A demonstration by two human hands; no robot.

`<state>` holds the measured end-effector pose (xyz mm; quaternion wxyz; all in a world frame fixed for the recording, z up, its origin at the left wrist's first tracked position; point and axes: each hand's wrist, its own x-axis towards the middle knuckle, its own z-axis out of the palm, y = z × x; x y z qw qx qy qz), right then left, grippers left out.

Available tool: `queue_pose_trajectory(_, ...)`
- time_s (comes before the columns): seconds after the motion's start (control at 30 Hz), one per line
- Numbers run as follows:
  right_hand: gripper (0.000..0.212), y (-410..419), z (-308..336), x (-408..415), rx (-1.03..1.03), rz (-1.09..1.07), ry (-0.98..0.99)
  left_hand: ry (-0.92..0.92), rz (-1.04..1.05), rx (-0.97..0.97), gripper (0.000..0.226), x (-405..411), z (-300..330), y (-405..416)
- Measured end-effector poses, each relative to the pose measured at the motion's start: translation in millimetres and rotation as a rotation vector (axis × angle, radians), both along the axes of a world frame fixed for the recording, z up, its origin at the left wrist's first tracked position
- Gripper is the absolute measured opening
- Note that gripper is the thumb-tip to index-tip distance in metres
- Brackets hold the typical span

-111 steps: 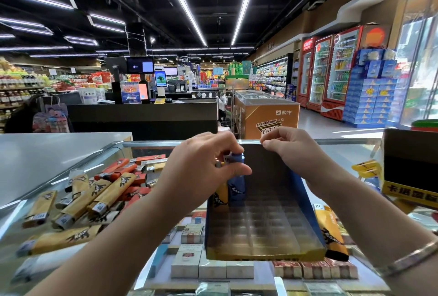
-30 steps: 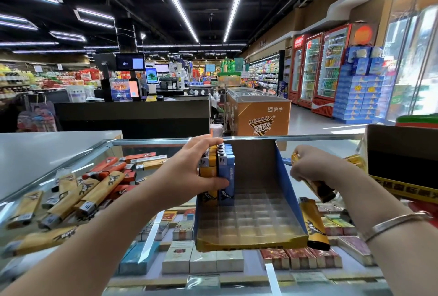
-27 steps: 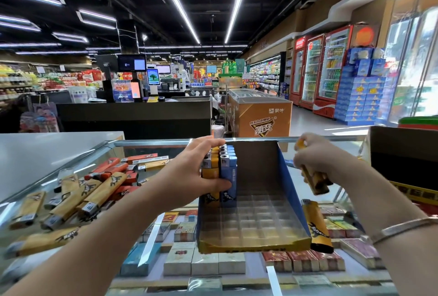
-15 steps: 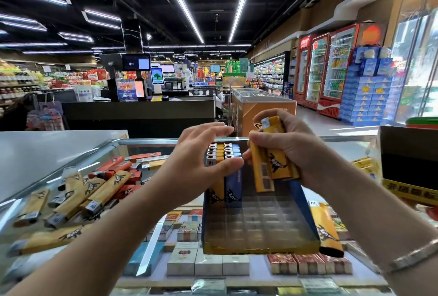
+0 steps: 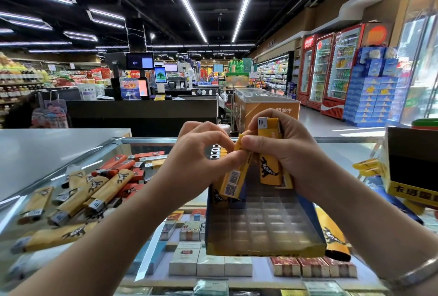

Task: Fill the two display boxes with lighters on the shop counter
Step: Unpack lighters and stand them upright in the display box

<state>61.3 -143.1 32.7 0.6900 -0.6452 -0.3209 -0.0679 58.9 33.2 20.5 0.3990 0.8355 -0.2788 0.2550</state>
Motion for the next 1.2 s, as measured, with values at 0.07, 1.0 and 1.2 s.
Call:
queue_pose_trajectory(0.07,0.017,-0.9,1.1,0.5,0.019,0.034,0.003,0.053,-0.005,-0.069,0.037,-2.6,2.8,0.7)
queue_pose_trajectory(1.0,0.015,-10.5,4.2,2.5,0.013,-0.178,0.105,0.642,-0.318,0.147,0.035,-10.4,25.3,19.6)
queue_pose_trajectory(1.2,0.014,-11.1,4.8,3.2,0.013,-0.172,0.119,0.298,-0.164,0.085,0.039,-7.1,20.2,20.5)
